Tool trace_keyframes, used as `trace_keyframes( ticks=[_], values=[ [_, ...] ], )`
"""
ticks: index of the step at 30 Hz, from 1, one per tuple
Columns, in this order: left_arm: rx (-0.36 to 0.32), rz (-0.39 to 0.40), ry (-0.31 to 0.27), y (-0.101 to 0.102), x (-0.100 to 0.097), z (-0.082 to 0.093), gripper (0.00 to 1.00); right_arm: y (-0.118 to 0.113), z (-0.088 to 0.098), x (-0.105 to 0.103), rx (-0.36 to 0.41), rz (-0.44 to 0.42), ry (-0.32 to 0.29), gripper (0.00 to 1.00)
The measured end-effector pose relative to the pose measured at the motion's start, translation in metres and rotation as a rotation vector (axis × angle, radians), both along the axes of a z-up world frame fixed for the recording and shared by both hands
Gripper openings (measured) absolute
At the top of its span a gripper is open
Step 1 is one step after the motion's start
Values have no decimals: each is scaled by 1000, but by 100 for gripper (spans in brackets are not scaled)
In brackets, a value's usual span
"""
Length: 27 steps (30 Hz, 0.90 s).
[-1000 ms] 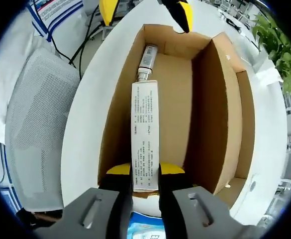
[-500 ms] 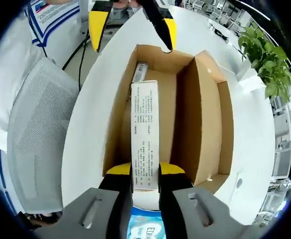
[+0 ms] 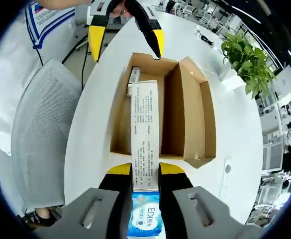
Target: Operate the shoe box by opening the lid, removing the specified soft item, and placing it in the target area until the item is outside and the box remains undamaged.
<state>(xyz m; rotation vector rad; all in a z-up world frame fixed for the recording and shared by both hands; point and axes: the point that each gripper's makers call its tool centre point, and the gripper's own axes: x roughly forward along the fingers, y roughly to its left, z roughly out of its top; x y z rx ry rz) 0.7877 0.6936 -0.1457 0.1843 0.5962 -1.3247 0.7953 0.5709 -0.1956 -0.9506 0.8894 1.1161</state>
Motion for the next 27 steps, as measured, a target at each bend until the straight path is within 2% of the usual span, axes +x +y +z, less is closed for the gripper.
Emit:
trace_keyframes(
  ticks=[8, 27],
  values=[
    [6, -24, -15, -30, -17, 9, 58, -33, 9, -21, -3, -23, -12, 16],
    [21, -39, -24, -100, -44, 15, 59, -133, 5, -49, -3, -72, -16, 16]
  ],
)
